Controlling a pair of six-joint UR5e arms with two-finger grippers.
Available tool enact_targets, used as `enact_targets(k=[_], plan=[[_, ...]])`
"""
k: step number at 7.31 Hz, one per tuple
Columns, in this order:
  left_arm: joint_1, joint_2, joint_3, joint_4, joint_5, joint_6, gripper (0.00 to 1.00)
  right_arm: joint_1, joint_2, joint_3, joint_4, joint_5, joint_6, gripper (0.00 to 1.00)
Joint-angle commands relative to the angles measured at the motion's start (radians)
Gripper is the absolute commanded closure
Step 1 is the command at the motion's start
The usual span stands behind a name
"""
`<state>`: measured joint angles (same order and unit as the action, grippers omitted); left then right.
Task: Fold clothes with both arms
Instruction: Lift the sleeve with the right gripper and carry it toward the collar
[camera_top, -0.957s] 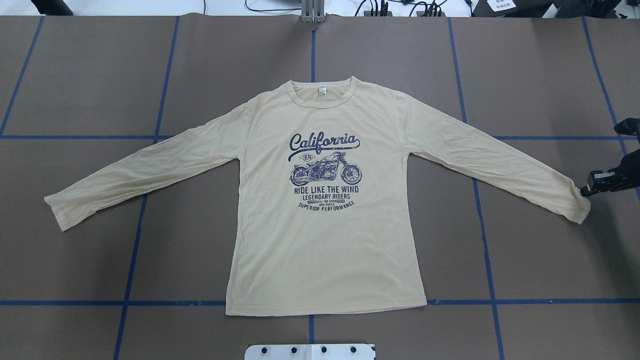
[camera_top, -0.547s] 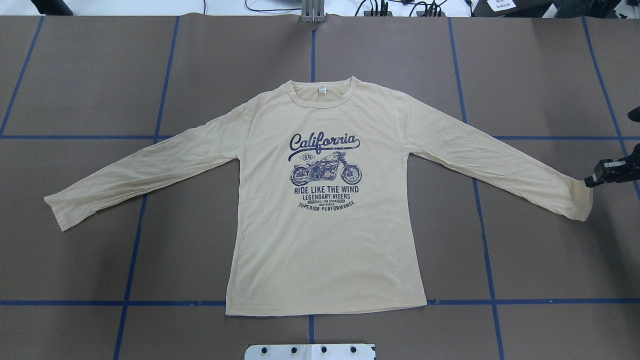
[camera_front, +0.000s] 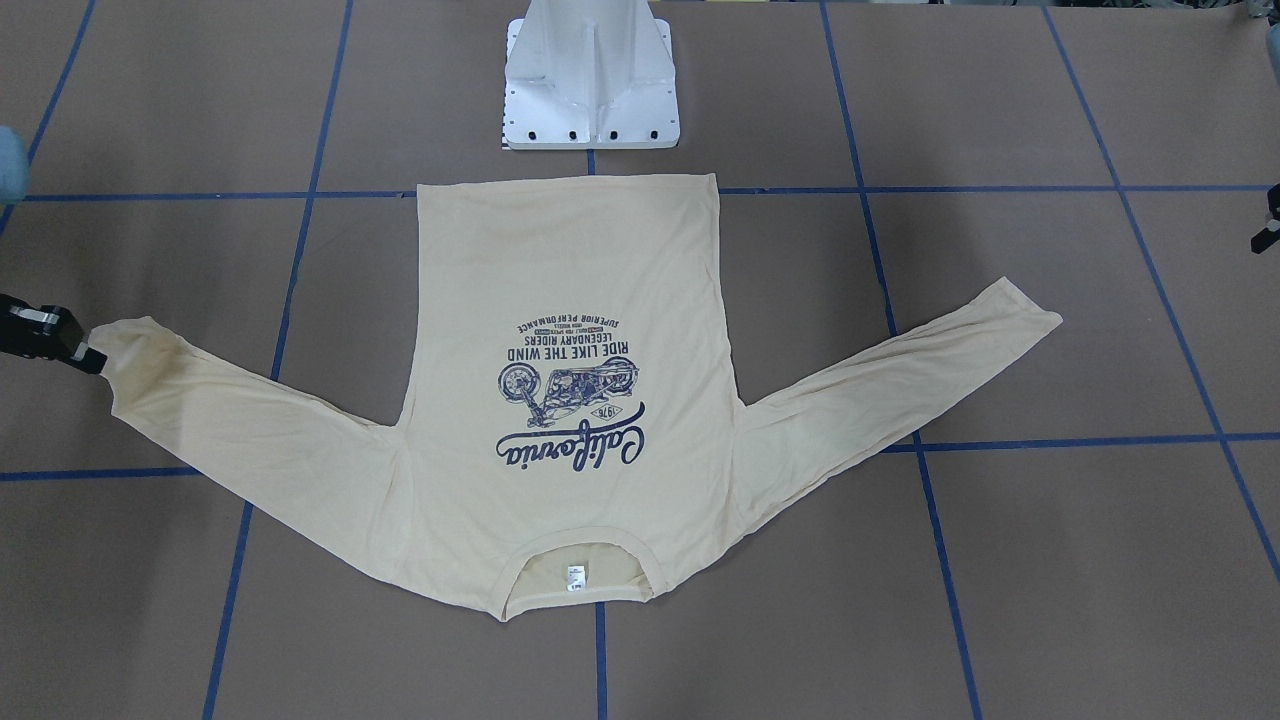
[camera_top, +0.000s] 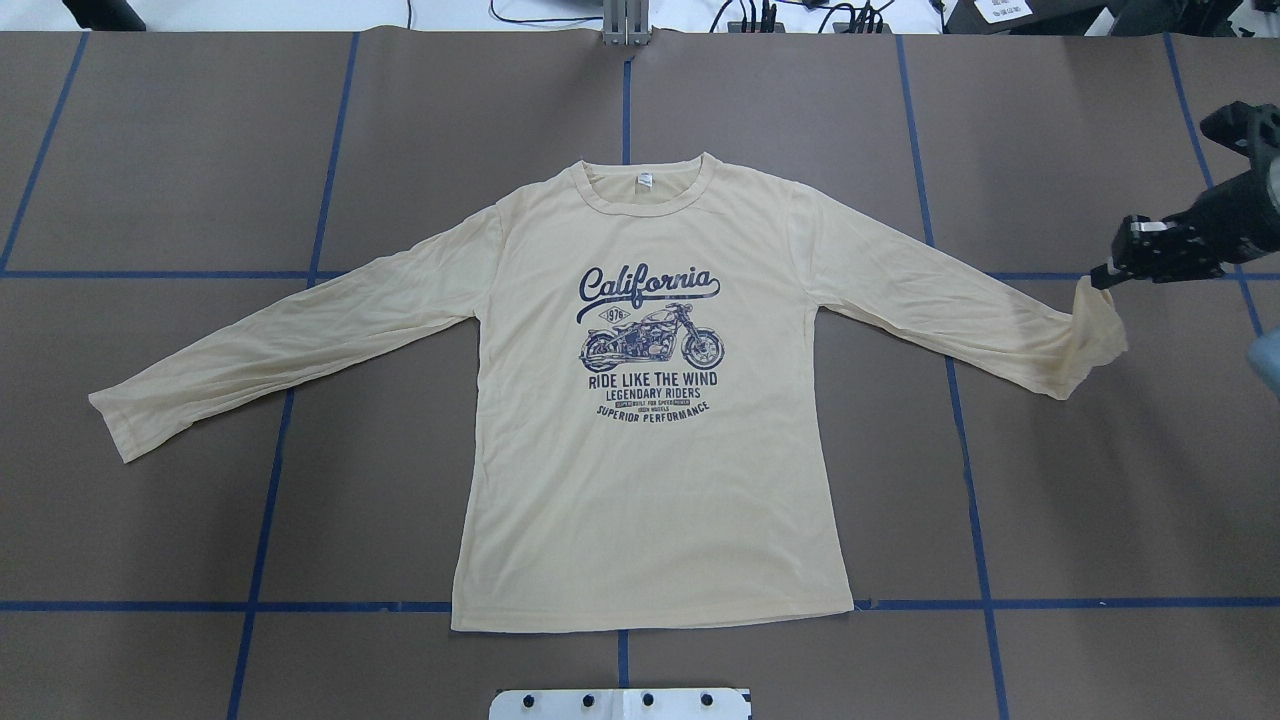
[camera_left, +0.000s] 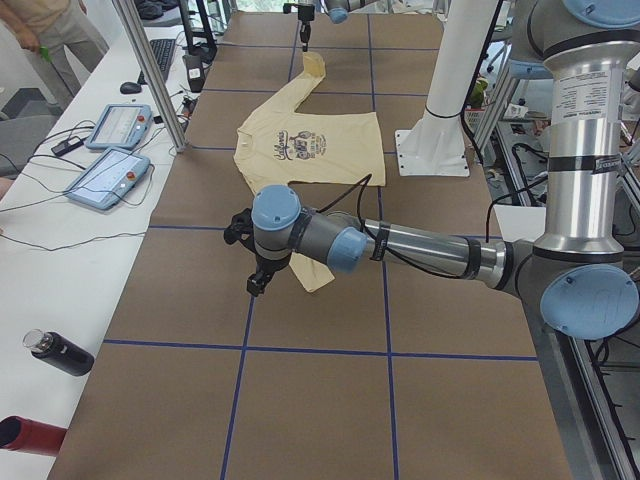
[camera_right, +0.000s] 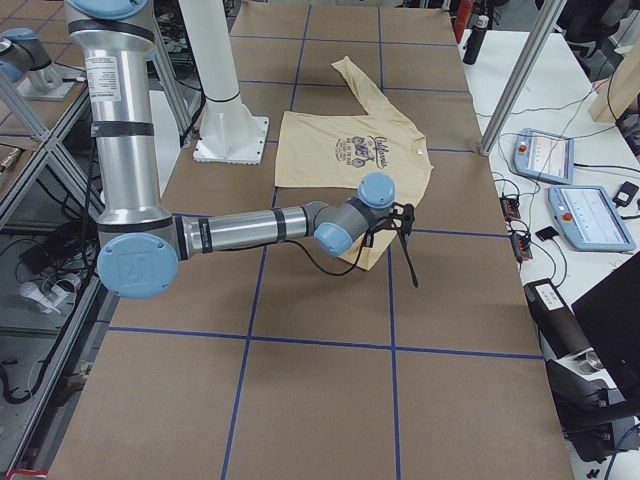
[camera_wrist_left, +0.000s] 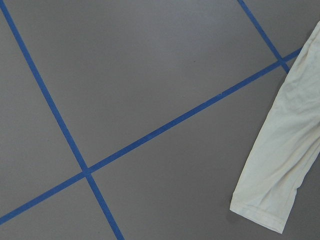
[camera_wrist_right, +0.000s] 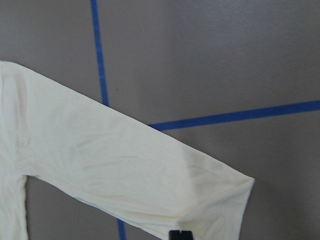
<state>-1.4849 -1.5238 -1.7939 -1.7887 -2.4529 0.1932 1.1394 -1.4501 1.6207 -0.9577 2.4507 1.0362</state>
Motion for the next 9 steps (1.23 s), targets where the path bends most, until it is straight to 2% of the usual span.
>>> enact_targets(k=[1,2,3,4,6,8,9], plan=[[-0.002,0.002,-0.05,0.002,-0.001,-0.003,0.0,-0.163,0.199,-0.002,-0.027,-0.159,0.321,1.0],[0.0,0.005,-0.053,0.0,-0.001,-0.001,0.0,-0.253,0.312,-0.011,-0.08,-0.267,0.452,1.0],[0.0,0.005,-0.061,0.0,-0.001,-0.001,0.0,-0.31,0.43,-0.024,-0.224,-0.37,0.491,1.0],[0.0,0.005,-0.061,0.0,-0.001,-0.001,0.0,-0.331,0.512,-0.05,-0.284,-0.428,0.513,1.0],[0.0,0.008,-0.062,0.0,-0.001,-0.005,0.0,-0.346,0.694,-0.203,-0.279,-0.472,0.576,1.0],[0.0,0.008,-0.059,0.0,0.0,0.0,0.0,-0.407,0.779,-0.217,-0.28,-0.535,0.599,1.0],[0.002,0.008,-0.055,0.0,0.0,0.0,0.0,-0.449,0.819,-0.232,-0.279,-0.614,0.593,1.0]])
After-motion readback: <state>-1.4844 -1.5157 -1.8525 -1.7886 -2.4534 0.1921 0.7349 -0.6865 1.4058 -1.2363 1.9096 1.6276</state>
